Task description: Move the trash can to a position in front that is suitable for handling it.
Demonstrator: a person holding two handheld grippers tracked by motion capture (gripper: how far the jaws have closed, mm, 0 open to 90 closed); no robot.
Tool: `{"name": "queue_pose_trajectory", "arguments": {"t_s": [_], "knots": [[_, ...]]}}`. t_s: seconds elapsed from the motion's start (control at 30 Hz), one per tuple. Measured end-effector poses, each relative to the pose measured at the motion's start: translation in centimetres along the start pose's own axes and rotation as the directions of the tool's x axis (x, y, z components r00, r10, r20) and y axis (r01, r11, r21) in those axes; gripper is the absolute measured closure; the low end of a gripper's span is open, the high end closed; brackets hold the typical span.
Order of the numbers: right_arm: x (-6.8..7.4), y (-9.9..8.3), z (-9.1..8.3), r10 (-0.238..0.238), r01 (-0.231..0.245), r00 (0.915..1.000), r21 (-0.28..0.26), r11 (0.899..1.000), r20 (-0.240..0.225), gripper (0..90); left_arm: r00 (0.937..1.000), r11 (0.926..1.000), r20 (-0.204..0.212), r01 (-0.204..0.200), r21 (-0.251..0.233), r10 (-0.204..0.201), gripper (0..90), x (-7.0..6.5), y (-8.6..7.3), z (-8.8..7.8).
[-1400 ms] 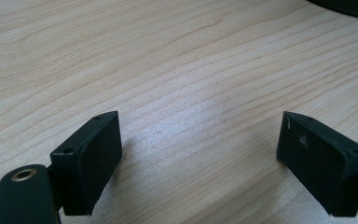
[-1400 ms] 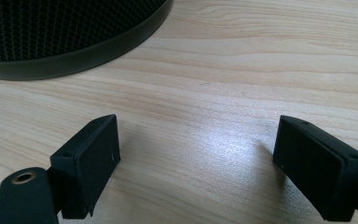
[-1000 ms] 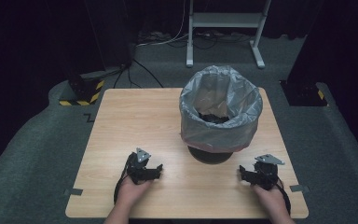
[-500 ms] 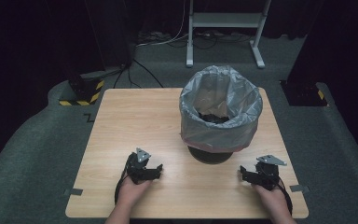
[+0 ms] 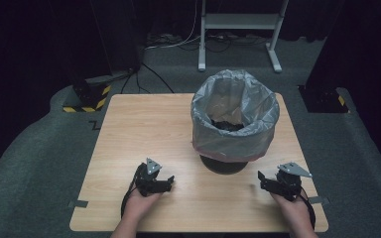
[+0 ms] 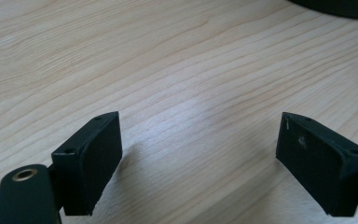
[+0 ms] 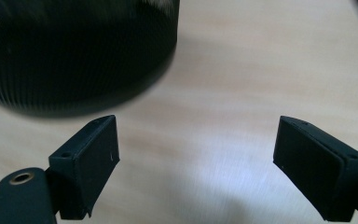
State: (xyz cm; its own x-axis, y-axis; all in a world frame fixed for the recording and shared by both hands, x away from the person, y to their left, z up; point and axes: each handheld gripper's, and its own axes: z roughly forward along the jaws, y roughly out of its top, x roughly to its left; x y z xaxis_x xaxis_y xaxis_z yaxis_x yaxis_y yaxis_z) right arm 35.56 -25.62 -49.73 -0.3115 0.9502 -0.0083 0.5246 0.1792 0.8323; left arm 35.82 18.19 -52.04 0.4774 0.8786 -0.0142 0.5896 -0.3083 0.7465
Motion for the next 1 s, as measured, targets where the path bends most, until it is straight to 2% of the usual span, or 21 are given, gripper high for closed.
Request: {"name": "queue_pose_trajectory", "arguments": {"t_s": [0.17, 0.27, 0.33, 0.4, 0.47, 0.57, 0.63, 0.7, 0.8, 0.9, 0.97, 1.0], "knots": [[-0.1, 1.7, -0.3, -0.013, 0.013, 0.9999, -0.046, 0.999, 0.006, 13.7, 0.9985, 0.9975, 0.037, 0.042, -0.057, -0.04, 14.5, 0.1, 1.2, -0.7], [-0.2, 2.7, -0.1, -0.015, 0.015, 0.9998, -0.059, 0.998, 0.011, 13.7, 0.9997, 0.9958, 0.023, 0.005, -0.091, -0.003, 13.9, -0.2, 2.2, -1.0], [-0.3, 3.3, 0.0, -0.02, 0.02, 0.9998, -0.07, 0.997, 0.01, 13.7, 0.9994, 0.9941, 0.035, 0.008, -0.108, -0.004, 13.6, -0.4, 2.9, -1.1], [-0.5, 3.9, 0.2, -0.025, 0.026, 0.9996, -0.078, 0.997, 0.013, 13.7, 0.9996, 0.9935, 0.025, -0.01, -0.113, 0.013, 13.6, -0.5, 3.7, -1.1], [-0.7, 4.5, 0.5, -0.021, 0.023, 0.9996, -0.074, 0.997, 0.02, 13.7, 0.9996, 0.9926, 0.029, -0.003, -0.121, 0.006, 13.6, -0.6, 4.6, -0.9], [-1.2, 5.3, 0.8, -0.004, 0.006, 0.9996, -0.086, 0.996, 0.026, 13.8, 0.9998, 0.9902, 0.002, -0.018, -0.138, 0.019, 13.6, -0.8, 6.1, -0.7], [-1.5, 5.4, 1.3, 0.009, -0.006, 0.9993, -0.073, 0.997, 0.035, 13.8, 1.0, 0.9907, 0.004, 0.003, -0.136, -0.003, 13.4, -0.8, 7.4, -0.4], [-1.8, 5.7, 1.7, 0.026, -0.023, 0.9989, -0.07, 0.997, 0.04, 13.8, 0.9985, 0.9869, 0.019, 0.054, -0.152, -0.051, 13.1, -0.5, 8.8, -0.2], [-2.5, 6.8, 2.1, 0.042, -0.037, 0.9974, -0.093, 0.995, 0.058, 13.8, 0.9969, 0.9829, -0.004, 0.077, -0.167, -0.079, 12.8, -0.5, 10.7, 0.3], [-3.2, 7.9, 2.8, 0.047, -0.039, 0.9953, -0.089, 0.995, 0.085, 13.9, 0.9916, 0.976, -0.031, 0.118, -0.183, -0.125, 12.9, -0.1, 12.2, 0.9], [-3.6, 8.6, 3.4, 0.048, -0.04, 0.9936, -0.084, 0.996, 0.102, 14.1, 0.9914, 0.9756, -0.063, 0.1, -0.195, -0.115, 12.9, -0.1, 13.1, 1.3], [-3.9, 8.9, 3.7, 0.045, -0.038, 0.9928, -0.066, 0.997, 0.111, 14.1, 0.9892, 0.9764, -0.09, 0.097, -0.193, -0.116, 13.0, -0.2, 13.5, 1.6]]}}
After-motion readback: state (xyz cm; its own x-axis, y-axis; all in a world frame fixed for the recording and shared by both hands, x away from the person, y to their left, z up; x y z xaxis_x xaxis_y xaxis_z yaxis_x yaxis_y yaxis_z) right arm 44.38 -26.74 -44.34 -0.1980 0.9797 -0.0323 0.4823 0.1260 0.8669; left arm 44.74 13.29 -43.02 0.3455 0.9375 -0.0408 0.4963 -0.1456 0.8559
